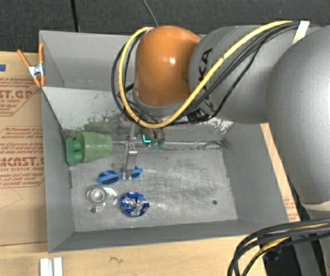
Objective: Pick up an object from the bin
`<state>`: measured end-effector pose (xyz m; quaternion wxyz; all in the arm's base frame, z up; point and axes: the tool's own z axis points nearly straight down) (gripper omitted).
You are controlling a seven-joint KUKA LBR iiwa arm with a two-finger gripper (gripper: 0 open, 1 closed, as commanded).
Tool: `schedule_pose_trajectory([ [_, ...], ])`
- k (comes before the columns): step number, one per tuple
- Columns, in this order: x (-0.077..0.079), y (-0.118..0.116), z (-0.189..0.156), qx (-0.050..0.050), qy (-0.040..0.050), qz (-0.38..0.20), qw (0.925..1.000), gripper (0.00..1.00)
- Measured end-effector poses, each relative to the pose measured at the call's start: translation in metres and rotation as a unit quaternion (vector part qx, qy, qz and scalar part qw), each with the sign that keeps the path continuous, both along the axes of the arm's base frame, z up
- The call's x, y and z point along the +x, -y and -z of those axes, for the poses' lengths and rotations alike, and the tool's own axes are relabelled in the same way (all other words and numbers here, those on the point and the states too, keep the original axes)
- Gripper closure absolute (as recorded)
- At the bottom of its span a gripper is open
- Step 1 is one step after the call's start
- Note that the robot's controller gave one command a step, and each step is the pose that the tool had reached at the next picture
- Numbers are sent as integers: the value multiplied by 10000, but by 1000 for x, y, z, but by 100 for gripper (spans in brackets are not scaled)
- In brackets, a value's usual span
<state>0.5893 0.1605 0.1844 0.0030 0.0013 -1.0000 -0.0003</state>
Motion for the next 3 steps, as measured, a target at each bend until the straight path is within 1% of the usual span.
schedule_pose_trajectory([
  [1,-34,51,112,9,48,-749,9972,0],
  [2,-36,49,108,15,-25,-763,9971,100],
  [3,-43,39,-92,6,83,-2215,9751,100],
])
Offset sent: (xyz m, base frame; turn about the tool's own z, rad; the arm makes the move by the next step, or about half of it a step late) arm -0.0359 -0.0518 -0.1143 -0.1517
